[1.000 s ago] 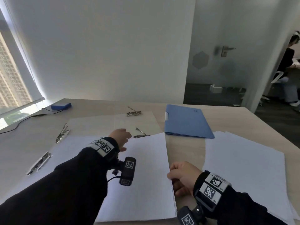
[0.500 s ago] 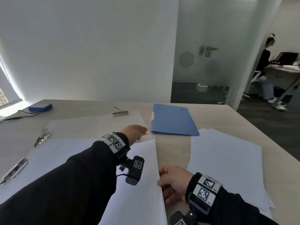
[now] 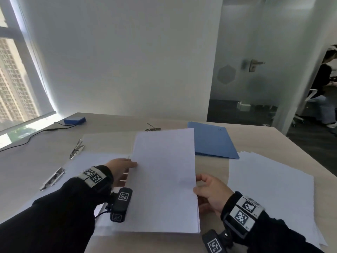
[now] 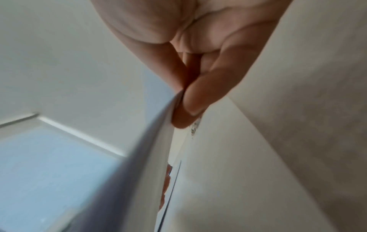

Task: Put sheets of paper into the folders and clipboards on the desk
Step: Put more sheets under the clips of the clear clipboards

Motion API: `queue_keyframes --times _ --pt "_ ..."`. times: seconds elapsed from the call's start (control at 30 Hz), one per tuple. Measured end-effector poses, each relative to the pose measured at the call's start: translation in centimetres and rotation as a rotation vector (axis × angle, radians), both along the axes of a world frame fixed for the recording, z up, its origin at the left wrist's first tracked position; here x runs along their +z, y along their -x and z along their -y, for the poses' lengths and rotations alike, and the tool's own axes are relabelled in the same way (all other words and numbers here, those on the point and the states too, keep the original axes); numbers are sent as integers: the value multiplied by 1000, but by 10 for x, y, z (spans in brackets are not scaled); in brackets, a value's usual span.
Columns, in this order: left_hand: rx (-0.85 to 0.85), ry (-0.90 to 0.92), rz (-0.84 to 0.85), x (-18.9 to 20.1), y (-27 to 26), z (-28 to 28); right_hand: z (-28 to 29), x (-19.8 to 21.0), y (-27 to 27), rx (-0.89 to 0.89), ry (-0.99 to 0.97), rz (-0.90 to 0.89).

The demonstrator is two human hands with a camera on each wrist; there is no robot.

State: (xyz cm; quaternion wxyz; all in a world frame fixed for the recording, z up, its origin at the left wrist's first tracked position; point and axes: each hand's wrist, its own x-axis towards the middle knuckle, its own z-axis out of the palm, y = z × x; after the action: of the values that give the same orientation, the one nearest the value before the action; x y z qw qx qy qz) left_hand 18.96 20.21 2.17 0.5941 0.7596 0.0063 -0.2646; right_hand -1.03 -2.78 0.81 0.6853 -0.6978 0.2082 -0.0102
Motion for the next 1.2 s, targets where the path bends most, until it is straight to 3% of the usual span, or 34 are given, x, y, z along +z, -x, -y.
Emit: queue_keyframes --times 0.27,0.4,0.63,0.77,0.9,1.03,1.2 --pt "42 391 316 41 30 9 -8 36 -20 -159 237 278" --pt "45 460 365 40 46 7 -14 32 -22 -158 295 320" --pt "52 337 347 38 52 11 -25 33 -22 -126 202 304" --pt "44 221 183 31 32 -6 -14 44 -20 -97 118 140" --pt "29 24 -12 -2 31 -24 -3 24 -23 -73 133 -86" --pt "11 -196 14 -26 27 -30 -6 3 -29 -4 174 -196" --pt "-16 -307 31 -25 20 -31 -4 -4 -38 -13 227 -235"
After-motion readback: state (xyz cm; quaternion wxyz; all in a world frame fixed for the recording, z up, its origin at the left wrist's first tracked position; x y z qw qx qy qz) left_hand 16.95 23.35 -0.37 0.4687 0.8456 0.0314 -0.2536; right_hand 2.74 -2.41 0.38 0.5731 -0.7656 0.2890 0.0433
